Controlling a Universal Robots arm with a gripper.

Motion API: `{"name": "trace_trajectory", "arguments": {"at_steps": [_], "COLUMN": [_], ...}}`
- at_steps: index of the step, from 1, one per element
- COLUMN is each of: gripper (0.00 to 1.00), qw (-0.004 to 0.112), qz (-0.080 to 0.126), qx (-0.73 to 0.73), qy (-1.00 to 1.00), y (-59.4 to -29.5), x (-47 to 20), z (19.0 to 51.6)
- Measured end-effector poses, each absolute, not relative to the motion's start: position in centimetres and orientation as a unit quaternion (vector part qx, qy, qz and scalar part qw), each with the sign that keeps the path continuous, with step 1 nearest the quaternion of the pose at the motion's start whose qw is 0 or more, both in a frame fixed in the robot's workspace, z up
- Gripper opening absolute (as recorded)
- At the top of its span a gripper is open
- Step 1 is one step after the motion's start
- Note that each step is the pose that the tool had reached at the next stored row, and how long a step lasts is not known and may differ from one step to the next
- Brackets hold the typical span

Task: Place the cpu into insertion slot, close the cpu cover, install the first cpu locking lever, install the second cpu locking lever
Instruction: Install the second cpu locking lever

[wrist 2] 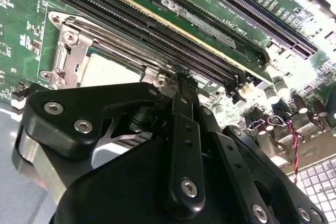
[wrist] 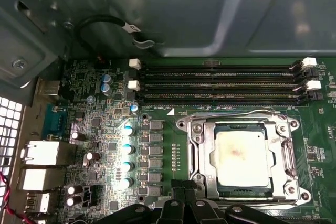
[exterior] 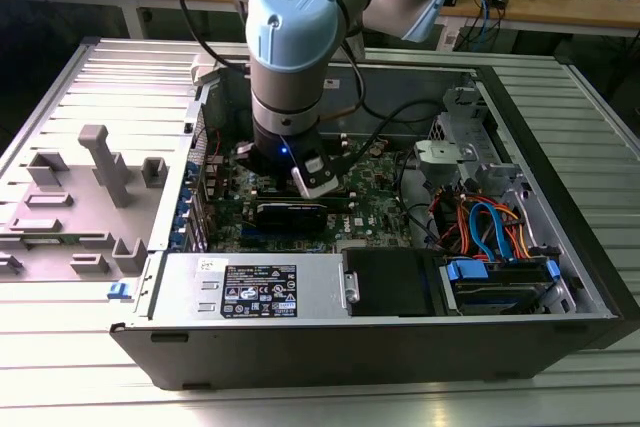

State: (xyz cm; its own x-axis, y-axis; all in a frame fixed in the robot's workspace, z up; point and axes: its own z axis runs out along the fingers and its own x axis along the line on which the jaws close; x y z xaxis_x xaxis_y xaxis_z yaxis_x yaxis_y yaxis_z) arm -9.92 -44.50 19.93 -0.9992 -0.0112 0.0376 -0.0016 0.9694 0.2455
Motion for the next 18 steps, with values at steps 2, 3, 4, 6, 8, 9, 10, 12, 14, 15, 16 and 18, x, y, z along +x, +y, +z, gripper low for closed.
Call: {"name": "trace_trajectory", "arguments": {"at_steps": [2, 3, 4, 6, 8, 9, 10, 12, 14, 15, 16, 18], "gripper": [0.11, 0.11, 0.11, 0.11, 0.11, 0.11, 0.11, 0.11, 0.11, 0.11, 0.11, 0.11], "qw": [0.020, 0.020, 0.020, 0.020, 0.020, 0.020, 0.021, 0.021, 0.021, 0.021, 0.021, 0.021], "qz": [-0.124, -0.124, -0.124, -0.124, -0.124, -0.124, -0.124, -0.124, -0.124, -0.124, -0.124, -0.124], "qx": [0.004, 0.004, 0.004, 0.004, 0.004, 0.004, 0.004, 0.004, 0.004, 0.004, 0.004, 0.004], "qy": [-0.992, -0.992, -0.992, -0.992, -0.992, -0.992, -0.992, -0.992, -0.992, -0.992, -0.992, -0.992], "y": [-44.5, -44.5, -44.6, -44.6, -44.7, -44.7, -44.7, -44.7, -44.7, -44.7, -44.7, -44.7], "x": [-9.9, -9.9, -9.9, -9.9, -9.9, -9.9, -9.9, -9.9, -9.9, -9.9, -9.9, -9.9], "z": [19.8, 19.8, 19.8, 19.8, 19.8, 19.9, 19.9, 20.3, 20.8, 21.2, 21.5, 21.5]}}
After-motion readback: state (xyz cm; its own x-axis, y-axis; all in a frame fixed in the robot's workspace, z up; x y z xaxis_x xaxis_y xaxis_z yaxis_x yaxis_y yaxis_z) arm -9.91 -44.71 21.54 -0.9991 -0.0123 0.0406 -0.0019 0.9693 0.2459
